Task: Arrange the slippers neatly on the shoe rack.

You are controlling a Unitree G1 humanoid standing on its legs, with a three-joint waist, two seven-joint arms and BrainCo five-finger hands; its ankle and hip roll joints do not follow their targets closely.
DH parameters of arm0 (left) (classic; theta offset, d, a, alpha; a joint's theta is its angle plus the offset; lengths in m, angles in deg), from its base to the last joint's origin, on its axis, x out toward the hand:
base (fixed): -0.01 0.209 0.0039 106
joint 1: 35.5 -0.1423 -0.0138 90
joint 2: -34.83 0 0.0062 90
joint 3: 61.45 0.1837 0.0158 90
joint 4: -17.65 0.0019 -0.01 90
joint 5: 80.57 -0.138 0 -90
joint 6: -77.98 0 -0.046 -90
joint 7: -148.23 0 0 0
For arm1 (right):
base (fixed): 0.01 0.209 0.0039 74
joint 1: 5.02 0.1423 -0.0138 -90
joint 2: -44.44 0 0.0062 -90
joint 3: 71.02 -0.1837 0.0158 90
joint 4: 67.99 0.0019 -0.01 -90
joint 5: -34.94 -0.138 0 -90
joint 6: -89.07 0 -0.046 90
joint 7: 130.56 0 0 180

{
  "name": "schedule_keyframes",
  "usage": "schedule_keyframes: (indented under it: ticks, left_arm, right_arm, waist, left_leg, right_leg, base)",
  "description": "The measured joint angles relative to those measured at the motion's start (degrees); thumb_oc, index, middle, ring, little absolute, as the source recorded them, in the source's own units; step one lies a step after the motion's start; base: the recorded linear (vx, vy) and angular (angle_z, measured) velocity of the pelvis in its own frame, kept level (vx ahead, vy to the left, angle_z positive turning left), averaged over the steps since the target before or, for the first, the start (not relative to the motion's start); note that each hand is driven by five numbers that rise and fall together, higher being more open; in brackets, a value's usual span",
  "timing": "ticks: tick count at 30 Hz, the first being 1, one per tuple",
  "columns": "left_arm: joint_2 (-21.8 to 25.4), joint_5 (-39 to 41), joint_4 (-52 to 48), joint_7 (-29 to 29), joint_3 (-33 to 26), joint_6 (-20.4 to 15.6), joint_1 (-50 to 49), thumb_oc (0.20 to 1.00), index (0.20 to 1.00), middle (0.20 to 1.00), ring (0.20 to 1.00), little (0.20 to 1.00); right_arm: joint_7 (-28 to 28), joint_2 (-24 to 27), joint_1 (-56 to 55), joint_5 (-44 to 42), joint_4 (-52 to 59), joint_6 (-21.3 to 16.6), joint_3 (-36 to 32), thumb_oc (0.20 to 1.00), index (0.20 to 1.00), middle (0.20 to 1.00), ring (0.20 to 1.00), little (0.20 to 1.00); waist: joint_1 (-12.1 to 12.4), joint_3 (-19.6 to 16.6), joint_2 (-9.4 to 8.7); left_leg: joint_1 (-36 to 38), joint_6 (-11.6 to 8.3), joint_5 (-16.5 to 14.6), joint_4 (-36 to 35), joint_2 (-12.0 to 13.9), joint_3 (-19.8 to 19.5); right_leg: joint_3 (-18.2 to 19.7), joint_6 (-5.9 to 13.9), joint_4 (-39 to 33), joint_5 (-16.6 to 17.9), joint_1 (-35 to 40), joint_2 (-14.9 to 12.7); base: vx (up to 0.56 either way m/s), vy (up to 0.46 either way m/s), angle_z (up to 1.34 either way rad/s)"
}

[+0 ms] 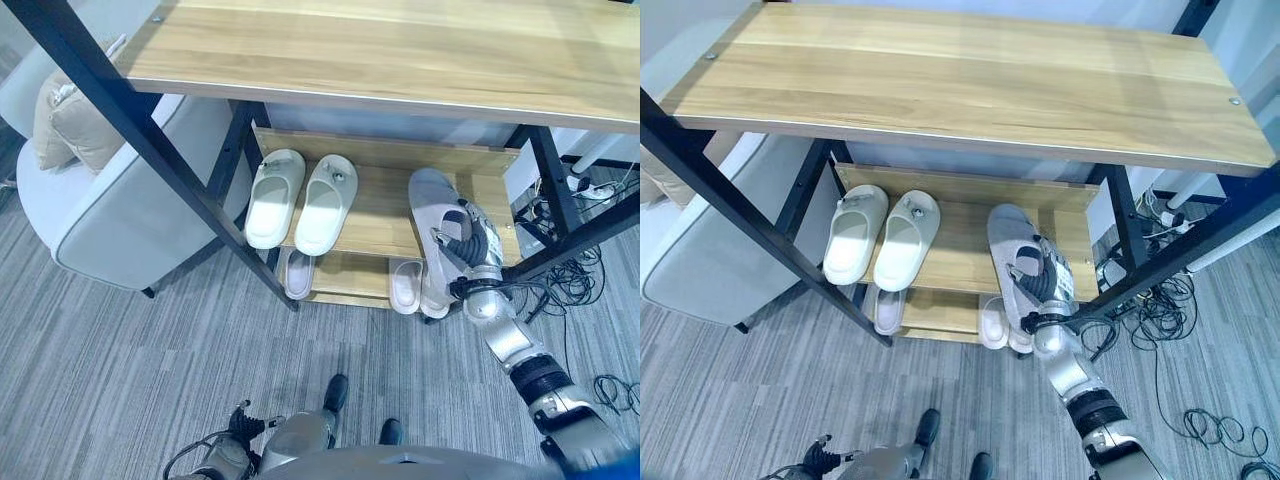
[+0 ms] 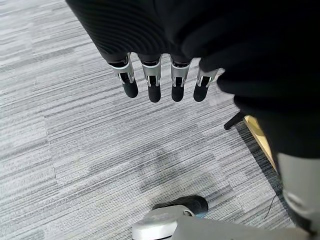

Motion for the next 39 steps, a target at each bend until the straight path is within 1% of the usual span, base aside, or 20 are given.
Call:
schedule_keyframes:
  ticks: [7,10,12,13,15,17,19,20,21,22,25,26,27,28,30,31,32,33,34,39]
  left_arm:
    - [0.4,-2.1,0.0,0.8,-0.4,0.0,0.0,1.0,1.0,1.0,1.0,1.0]
    - [0.5,-2.1,0.3,0.7,-0.5,-0.1,0.1,1.0,1.0,1.0,1.0,1.0]
    - [0.7,-2.1,-0.1,0.7,-0.8,-0.7,-0.7,1.0,1.0,1.0,1.0,1.0]
    - [1.2,-2.0,0.1,0.7,-2.9,-0.6,-1.3,1.0,1.0,1.0,1.0,1.0]
    - [1.2,-1.9,0.0,0.8,-2.9,-0.7,-1.7,1.0,1.0,1.0,1.0,1.0]
    - [0.5,-1.7,-1.0,0.9,-4.7,-1.8,-1.7,1.0,1.0,1.0,1.0,1.0]
    - [-0.1,-1.6,-1.0,1.0,-6.2,-1.8,-1.0,1.0,1.0,1.0,1.0,1.0]
    - [0.4,-1.5,-1.1,1.2,-6.7,-1.8,-1.0,1.0,1.0,1.0,1.0,1.0]
    - [0.9,-1.5,-1.0,1.3,-6.7,-1.7,-1.4,1.0,1.0,1.0,1.0,1.0]
    - [1.0,-1.3,-0.9,1.7,-6.9,-1.7,-2.7,1.0,1.0,1.0,1.0,1.0]
    - [2.4,-0.9,0.6,3.2,-7.9,-1.6,-2.1,1.0,1.0,1.0,1.0,1.0]
    - [3.3,-1.1,0.7,3.2,-8.0,-1.4,0.7,1.0,1.0,1.0,1.0,1.0]
    - [3.4,-1.6,1.1,3.6,-9.1,-1.5,0.8,1.0,1.0,1.0,1.0,1.0]
    - [2.9,-1.6,1.1,3.8,-9.0,-1.6,0.8,1.0,1.0,1.0,1.0,1.0]
    - [2.2,-1.6,1.3,3.9,-9.1,-1.6,1.4,1.0,1.0,1.0,1.0,1.0]
    - [1.8,-1.6,0.6,4.5,-9.1,-1.7,1.9,1.0,1.0,1.0,1.0,1.0]
    - [2.0,-1.6,0.5,4.9,-9.0,-1.6,3.5,1.0,1.0,1.0,1.0,1.0]
    - [2.6,-1.6,-0.2,5.0,-8.9,-1.9,4.7,1.0,1.0,1.0,1.0,1.0]
    - [2.7,-1.5,0.0,5.0,-8.9,-1.7,7.2,1.0,1.0,1.0,1.0,1.0]
    - [3.5,-1.4,-2.1,6.6,-8.5,-2.2,8.9,1.0,1.0,1.0,1.0,1.0]
  right_arm:
    - [-0.8,2.0,-4.0,7.8,9.1,-3.2,2.4,0.2,0.2,0.2,0.2,0.2]
    - [-1.8,3.0,-5.2,8.7,10.0,-4.3,4.0,0.2,0.2,0.2,0.2,0.2]
    - [-2.5,4.0,-7.8,9.0,12.0,-5.4,4.3,0.2,0.2,0.2,0.2,0.2]
    - [-2.4,4.0,-7.7,9.9,12.7,-6.6,4.3,0.2,0.2,0.2,0.2,0.2]
    - [-2.3,4.4,-7.8,10.4,12.5,-7.0,4.7,0.2,0.2,0.2,0.2,0.2]
    - [-2.4,7.8,-11.1,10.5,12.7,-7.6,5.9,0.2,0.2,0.2,0.2,0.2]
    - [-2.3,12.0,-13.2,10.9,14.8,-7.6,5.9,0.2,0.2,0.2,0.2,0.2]
    - [-2.3,13.0,-12.8,11.1,15.0,-7.9,5.7,0.2,0.2,0.2,0.2,0.2]
    - [-2.2,12.5,-12.2,11.1,15.4,-8.0,5.5,0.2,0.2,0.2,0.2,0.2]
    - [-1.8,12.5,-11.8,11.7,17.0,-8.2,5.4,0.2,0.2,0.2,0.2,0.2]
    - [0.8,15.1,-8.4,14.9,20.9,-9.3,5.3,0.2,0.2,0.2,0.2,0.2]
    - [2.0,19.5,-9.9,19.9,22.1,-8.7,3.0,0.2,0.2,0.2,0.2,0.2]
    - [2.2,23.6,-13.9,23.2,26.4,-7.0,-2.0,0.2,0.2,0.2,0.2,0.2]
    - [2.7,23.4,-16.3,23.3,28.4,-6.2,-4.3,0.2,0.2,0.2,0.2,0.2]
    - [3.9,22.5,-17.8,23.5,30.9,-6.3,-4.0,0.2,0.2,0.2,0.2,0.2]
    - [3.8,22.8,-17.9,24.4,31.1,-6.4,-1.8,0.2,0.2,0.2,0.2,0.2]
    - [3.7,21.5,-18.1,24.4,31.1,-6.3,-0.1,0.2,0.2,0.2,0.2,0.2]
    - [3.2,20.8,-17.4,24.5,31.4,-6.5,2.8,0.2,0.2,0.2,0.2,0.2]
    - [2.3,20.6,-17.4,25.7,32.7,-7.4,5.3,0.2,0.2,0.2,0.2,0.2]
    - [1.8,20.7,-17.5,27.4,37.0,-7.5,5.6,0.2,0.2,0.2,0.2,0.2]
  waist:
    - [-0.4,-0.1,0.02]
    - [-1.7,0.4,1.18]
    - [-3.2,0.3,1.51]
    - [-3.0,0.2,0.89]
    - [-3.1,-0.1,0.07]
    - [-2.5,1.2,1.94]
    - [-3.8,2.1,1.4]
    - [-4.3,2.9,1.16]
    - [-4.5,3.4,1.06]
    - [-4.4,3.8,1.26]
    - [-5.0,7.5,0.56]
    - [-5.8,8.1,1.37]
    - [-6.6,8.4,3.0]
    - [-7.0,8.0,3.61]
    - [-8.8,7.5,4.38]
    - [-9.8,7.1,5.02]
    - [-9.8,7.6,3.57]
    - [-8.5,8.0,1.2]
    - [-8.7,8.6,-0.37]
    - [-8.8,9.7,-0.69]
  left_leg:
    - [0.9,0.12,0.0,-0.1,0.2,0.4]
    - [1.8,0.56,0.0,0.5,0.7,-0.3]
    - [2.4,0.77,-0.3,0.2,1.2,-1.6]
    - [2.3,0.77,-0.3,0.3,1.3,-1.2]
    - [2.9,0.26,-0.6,0.3,0.7,-1.5]
    - [-0.5,-5.75,-4.2,8.4,0.6,-3.2]
    - [-4.7,-8.45,-2.9,15.9,-1.4,-0.3]
    - [-7.8,-6.4,-4.8,22.9,0.3,6.4]
    - [-8.9,-5.09,-5.8,25.6,4.4,9.7]
    - [-9.1,-5.07,-5.8,25.1,7.7,9.1]
    - [-9.9,-8.24,-3.8,20.0,16.0,-0.2]
    - [-10.1,-10.11,-2.6,17.5,20.5,-3.3]
    - [-7.1,-10.24,-2.1,10.9,24.7,0.9]
    - [-5.7,-10.28,-2.1,10.4,24.8,3.3]
    - [-5.1,-9.87,-1.9,13.7,21.3,3.9]
    - [-4.4,-8.98,-3.1,13.5,20.3,6.8]
    - [-4.5,-10.14,-3.9,13.6,18.8,7.1]
    - [-5.7,-9.51,-4.9,15.6,16.9,8.1]
    - [-8.6,-8.88,-8.7,20.2,14.6,8.1]
    - [-14.4,-4.76,-14.8,31.5,11.4,10.6]
  right_leg:
    - [0.8,0.2,1.1,0.0,0.1,-0.2]
    - [2.8,0.49,12.7,-4.0,-4.6,0.2]
    - [7.7,1.03,19.7,-7.8,-10.0,2.0]
    - [7.6,0.19,24.3,-8.2,-15.9,4.0]
    - [5.4,-1.76,23.3,-6.8,-17.2,5.4]
    - [3.2,-8.51,14.5,-1.5,-11.2,7.0]
    - [-0.6,-9.77,11.8,-0.7,-9.2,4.9]
    - [-1.8,-10.77,10.1,-0.2,-7.7,4.9]
    - [-1.3,-10.95,9.4,-0.5,-6.7,5.9]
    - [-0.6,-10.94,9.6,-0.7,-6.6,6.4]
    - [1.7,-10.5,12.1,-0.5,-8.1,7.0]
    - [1.6,-8.49,14.3,-1.3,-9.1,7.3]
    - [1.4,-7.16,18.2,-4.2,-10.4,7.3]
    - [1.9,-6.43,20.4,-5.1,-11.4,6.7]
    - [2.3,-5.85,23.7,-6.7,-13.7,5.1]
    - [2.8,-5.36,26.3,-8.0,-15.8,4.9]
    - [3.5,-4.98,28.5,-8.4,-17.6,3.4]
    - [5.7,-4.18,30.7,-8.8,-19.7,1.7]
    - [7.7,-2.29,33.4,-9.4,-22.1,-0.7]
    - [11.2,0.03,35.7,-9.5,-24.6,-3.9]
  base:
    - [-0.03,0.012,-0.04]
    - [-0.06,-0.034,0.03]
    - [-0.03,-0.08,0.28]
    - [0.0,-0.122,-0.09]
    - [-0.02,-0.111,0.23]
    - [-0.09,-0.132,0.79]
    - [-0.03,-0.024,0.97]
    - [0.0,0.061,0.79]
    - [-0.04,0.082,0.23]
    - [-0.05,0.077,-0.37]
    - [0.03,0.192,-0.57]
    - [0.15,0.488,-0.11]
    - [0.14,0.449,-0.06]
    - [0.05,0.273,0.03]
    - [-0.01,0.167,-0.05]
    - [-0.03,0.179,-0.02]
    - [-0.03,0.157,-0.25]
    - [-0.06,0.145,-0.31]
    - [-0.06,0.138,-0.34]
    - [-0.05,0.087,-0.14]
